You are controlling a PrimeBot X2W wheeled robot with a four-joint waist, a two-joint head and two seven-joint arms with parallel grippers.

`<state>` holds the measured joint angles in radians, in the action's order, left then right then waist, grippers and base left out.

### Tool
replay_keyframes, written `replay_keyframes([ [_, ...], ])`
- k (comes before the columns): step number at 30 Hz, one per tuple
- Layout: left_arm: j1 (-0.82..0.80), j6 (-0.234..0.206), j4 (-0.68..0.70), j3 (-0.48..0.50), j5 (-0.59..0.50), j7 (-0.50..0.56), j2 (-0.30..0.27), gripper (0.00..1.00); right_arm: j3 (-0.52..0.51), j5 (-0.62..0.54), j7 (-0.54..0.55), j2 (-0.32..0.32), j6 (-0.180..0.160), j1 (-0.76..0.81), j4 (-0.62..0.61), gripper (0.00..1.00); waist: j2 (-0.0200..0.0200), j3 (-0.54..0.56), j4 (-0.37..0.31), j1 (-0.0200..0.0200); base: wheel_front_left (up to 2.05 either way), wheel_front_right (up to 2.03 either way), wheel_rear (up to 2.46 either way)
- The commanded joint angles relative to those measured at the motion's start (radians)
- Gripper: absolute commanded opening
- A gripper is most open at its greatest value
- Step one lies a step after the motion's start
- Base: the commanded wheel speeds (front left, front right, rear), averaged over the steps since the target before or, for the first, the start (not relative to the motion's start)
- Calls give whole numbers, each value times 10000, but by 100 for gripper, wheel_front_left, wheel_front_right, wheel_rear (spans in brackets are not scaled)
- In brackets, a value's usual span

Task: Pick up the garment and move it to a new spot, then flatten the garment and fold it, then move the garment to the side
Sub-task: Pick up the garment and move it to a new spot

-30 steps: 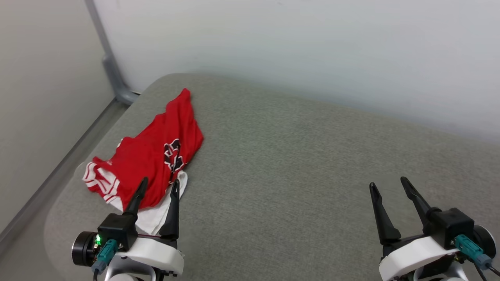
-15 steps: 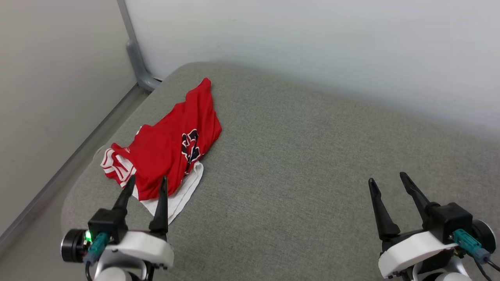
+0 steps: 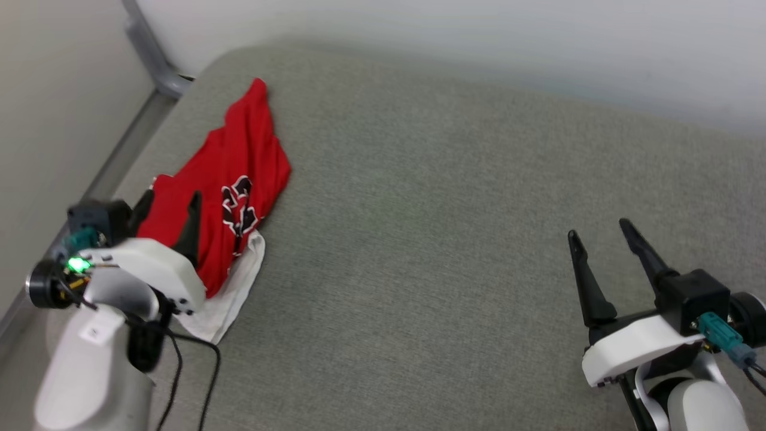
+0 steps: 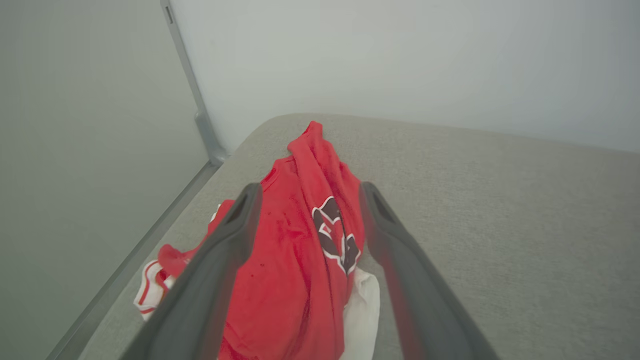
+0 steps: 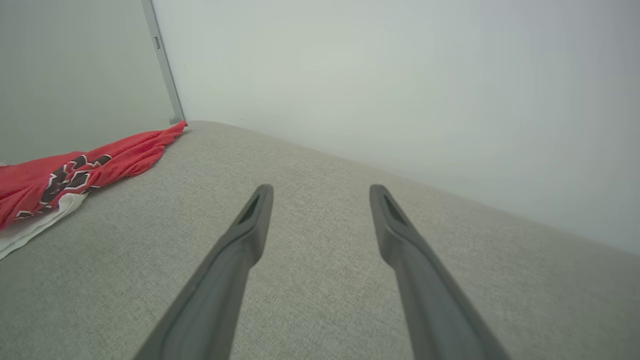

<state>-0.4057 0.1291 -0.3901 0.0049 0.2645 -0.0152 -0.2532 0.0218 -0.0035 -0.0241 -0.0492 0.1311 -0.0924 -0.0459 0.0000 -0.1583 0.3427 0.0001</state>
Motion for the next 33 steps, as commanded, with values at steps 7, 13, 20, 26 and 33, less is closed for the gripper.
replay_keyframes([
  [7, -1248, 6, -959, -745, 1604, 2809, -1607, 100, 6, -171, 41, -18, -7, -644, -61, 100, 0, -1322, -1073, -1, 0, 0, 0],
  [13, -1701, 9, -2045, -1024, 2695, 4468, -2645, 100, 59, -132, -102, -18, -7, -953, 33, 100, 0, -1926, -1527, -1, 0, 0, 0],
  [20, -2091, 11, -3298, -1477, 3507, 5617, -2947, 100, 66, -149, -208, -18, -7, -1206, 118, 100, 0, -2358, -1727, -1, 0, 0, 0],
  [26, -1961, 33, -3910, -2297, 4368, 6997, -2655, 14, 132, -165, -175, -18, -7, -1352, 164, 100, 0, -2438, -1774, -1, 0, 0, 0],
  [33, -2308, 23, -3799, -2424, 4152, 5265, -2908, 0, 59, -161, -180, -16, -7, -1237, 256, 100, 0, -2105, -1695, -1, 0, 0, 0],
])
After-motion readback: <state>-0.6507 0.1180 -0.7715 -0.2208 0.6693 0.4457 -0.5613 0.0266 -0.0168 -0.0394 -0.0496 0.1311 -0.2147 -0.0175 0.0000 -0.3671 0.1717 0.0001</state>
